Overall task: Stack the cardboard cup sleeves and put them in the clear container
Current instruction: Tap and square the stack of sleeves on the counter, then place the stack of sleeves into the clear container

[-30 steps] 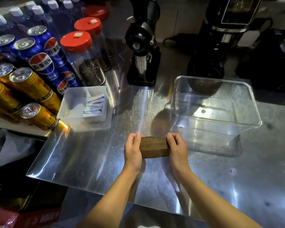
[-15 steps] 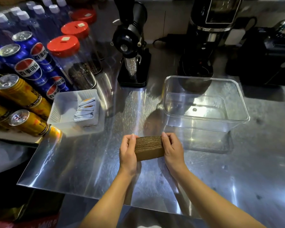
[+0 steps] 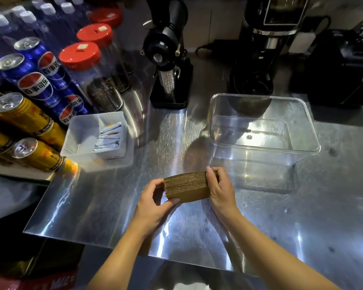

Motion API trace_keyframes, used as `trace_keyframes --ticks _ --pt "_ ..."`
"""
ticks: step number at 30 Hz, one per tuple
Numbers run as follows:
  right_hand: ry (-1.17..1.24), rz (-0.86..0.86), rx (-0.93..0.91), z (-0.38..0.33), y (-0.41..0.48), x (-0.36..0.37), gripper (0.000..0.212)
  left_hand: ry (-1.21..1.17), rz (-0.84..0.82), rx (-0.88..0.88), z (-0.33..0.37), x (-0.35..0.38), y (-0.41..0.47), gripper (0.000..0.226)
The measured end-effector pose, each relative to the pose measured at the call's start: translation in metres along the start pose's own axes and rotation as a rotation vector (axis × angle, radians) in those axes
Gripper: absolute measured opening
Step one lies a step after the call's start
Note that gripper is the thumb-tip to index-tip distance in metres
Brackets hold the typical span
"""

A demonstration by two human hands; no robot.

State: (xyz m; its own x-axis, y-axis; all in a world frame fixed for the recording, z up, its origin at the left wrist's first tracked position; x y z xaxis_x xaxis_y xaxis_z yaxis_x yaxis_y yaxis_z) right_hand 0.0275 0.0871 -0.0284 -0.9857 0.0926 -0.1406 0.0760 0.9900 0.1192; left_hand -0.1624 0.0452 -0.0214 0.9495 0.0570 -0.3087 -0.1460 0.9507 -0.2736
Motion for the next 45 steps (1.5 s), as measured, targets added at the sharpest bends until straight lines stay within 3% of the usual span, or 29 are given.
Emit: trace_keyframes --ticks 5,8,13,14,17,26,33,38,45 --pt "0.009 -0.062 -0.017 -0.005 -0.001 -0.001 0.022 0.013 0.015 -0.012 -0.003 -0.001 0.000 0.041" --pt "0.020 -0.197 -0.015 -0.007 -0.002 -0.005 0.019 0.000 0.013 -0.008 -0.002 0.000 0.001 0.040" --pt "0.107 -0.498 0.089 0.006 -0.009 -0.015 0.073 0.050 -0.012 -0.013 -0.003 0.001 0.003 0.035" --pt "0.111 -0.528 0.099 0.008 -0.009 -0.017 0.076 0.052 -0.013 -0.018 -0.004 0.001 0.003 0.035" --pt "0.153 -0.553 0.088 0.010 -0.005 -0.024 0.060 0.053 -0.017 -0.029 -0.004 0.001 0.003 0.036" --pt "0.256 -0.408 0.110 0.027 0.001 -0.033 0.045 0.034 0.014 -0.066 -0.002 -0.001 0.000 0.038" --pt "0.323 -0.228 0.093 0.008 0.003 -0.047 0.036 -0.187 0.053 -0.117 0.008 -0.002 0.003 0.040" --pt "0.356 -0.052 0.015 -0.030 0.018 -0.075 0.036 -0.258 0.087 -0.041 0.057 0.004 0.013 0.043" --pt "0.432 0.177 -0.080 -0.080 0.052 -0.127 0.032 -0.360 0.004 0.034 0.143 0.047 0.034 0.040"
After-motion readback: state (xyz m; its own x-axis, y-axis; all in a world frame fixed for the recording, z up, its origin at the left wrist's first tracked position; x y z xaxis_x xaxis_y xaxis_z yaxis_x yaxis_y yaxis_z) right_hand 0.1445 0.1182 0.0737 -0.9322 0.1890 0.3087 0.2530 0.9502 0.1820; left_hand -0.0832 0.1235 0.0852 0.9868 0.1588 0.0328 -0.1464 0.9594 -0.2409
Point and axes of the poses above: each hand's wrist, its own y-axis towards the middle knuckle, its own x-axis out of the palm, z = x × y, the point moved 7 cm from there along y, towards the middle knuckle, and after that the axes turned 13 degrees about -x, right-handed, at the moved point
